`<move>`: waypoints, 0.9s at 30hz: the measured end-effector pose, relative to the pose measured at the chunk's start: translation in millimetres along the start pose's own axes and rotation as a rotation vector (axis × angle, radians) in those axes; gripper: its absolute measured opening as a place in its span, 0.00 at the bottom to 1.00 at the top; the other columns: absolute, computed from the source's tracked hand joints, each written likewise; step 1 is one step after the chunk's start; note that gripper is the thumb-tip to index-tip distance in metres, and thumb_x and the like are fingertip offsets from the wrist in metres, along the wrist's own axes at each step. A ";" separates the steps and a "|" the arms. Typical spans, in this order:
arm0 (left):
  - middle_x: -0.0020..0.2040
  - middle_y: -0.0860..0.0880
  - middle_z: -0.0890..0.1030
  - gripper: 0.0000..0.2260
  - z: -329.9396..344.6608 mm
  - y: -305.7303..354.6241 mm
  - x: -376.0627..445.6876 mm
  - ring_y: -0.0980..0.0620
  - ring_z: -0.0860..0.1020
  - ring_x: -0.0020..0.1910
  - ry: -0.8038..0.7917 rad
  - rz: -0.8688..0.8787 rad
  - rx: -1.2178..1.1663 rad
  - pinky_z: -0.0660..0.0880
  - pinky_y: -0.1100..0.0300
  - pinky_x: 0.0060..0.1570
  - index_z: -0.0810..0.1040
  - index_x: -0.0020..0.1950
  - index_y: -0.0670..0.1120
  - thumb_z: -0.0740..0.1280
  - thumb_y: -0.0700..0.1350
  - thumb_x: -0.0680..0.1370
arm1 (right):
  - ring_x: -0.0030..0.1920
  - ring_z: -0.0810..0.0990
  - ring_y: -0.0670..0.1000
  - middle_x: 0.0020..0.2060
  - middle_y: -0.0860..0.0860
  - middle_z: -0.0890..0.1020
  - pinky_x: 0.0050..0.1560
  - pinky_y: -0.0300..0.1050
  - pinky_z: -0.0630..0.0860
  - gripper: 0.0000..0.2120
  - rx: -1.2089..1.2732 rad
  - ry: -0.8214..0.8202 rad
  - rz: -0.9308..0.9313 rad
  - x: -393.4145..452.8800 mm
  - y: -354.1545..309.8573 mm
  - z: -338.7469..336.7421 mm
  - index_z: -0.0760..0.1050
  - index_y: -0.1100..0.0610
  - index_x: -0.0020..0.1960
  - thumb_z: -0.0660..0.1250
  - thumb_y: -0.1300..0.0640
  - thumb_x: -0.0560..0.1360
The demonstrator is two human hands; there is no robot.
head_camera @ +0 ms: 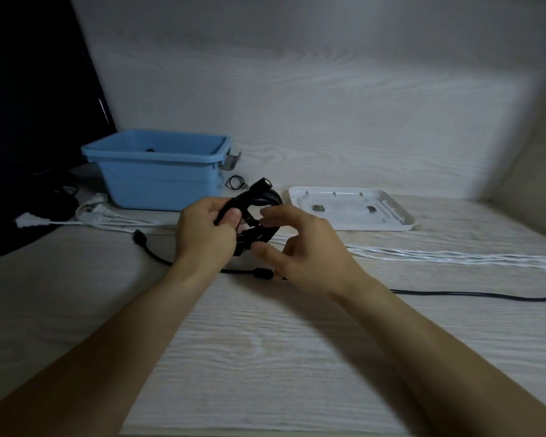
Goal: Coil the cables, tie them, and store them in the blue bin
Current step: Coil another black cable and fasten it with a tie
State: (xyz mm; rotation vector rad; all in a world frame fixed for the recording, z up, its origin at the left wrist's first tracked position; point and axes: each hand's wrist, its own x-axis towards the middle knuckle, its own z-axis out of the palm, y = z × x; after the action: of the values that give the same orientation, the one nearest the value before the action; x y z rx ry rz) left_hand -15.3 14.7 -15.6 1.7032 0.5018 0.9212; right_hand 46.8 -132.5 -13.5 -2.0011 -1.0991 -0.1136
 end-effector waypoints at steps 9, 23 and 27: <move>0.41 0.48 0.84 0.07 0.4 3.8 -5.0 0.52 0.83 0.40 -0.046 0.015 -0.053 0.80 0.55 0.46 0.78 0.50 0.47 0.67 0.36 0.79 | 0.29 0.76 0.42 0.32 0.42 0.79 0.34 0.38 0.73 0.09 0.213 0.028 -0.010 -0.7 -7.5 9.5 0.78 0.56 0.57 0.69 0.54 0.79; 0.47 0.48 0.84 0.09 -1.8 -2.2 -8.5 0.48 0.82 0.49 -0.049 0.453 0.288 0.78 0.60 0.51 0.82 0.55 0.43 0.70 0.38 0.75 | 0.23 0.67 0.48 0.30 0.59 0.74 0.23 0.39 0.63 0.11 0.679 0.054 0.114 -1.9 -12.0 3.8 0.76 0.63 0.42 0.62 0.62 0.82; 0.52 0.47 0.85 0.14 -1.2 -3.1 -11.0 0.48 0.81 0.52 -0.118 0.550 0.346 0.78 0.58 0.56 0.81 0.62 0.45 0.69 0.38 0.77 | 0.23 0.66 0.48 0.29 0.55 0.75 0.24 0.41 0.64 0.13 0.716 0.091 0.127 -1.0 -11.0 0.9 0.75 0.61 0.39 0.62 0.63 0.82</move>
State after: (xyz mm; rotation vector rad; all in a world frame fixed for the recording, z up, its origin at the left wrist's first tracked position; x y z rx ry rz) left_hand -22.7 8.5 -21.9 2.2571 0.1078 1.1565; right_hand 37.8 -129.5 -7.7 -1.3955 -0.7976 0.2265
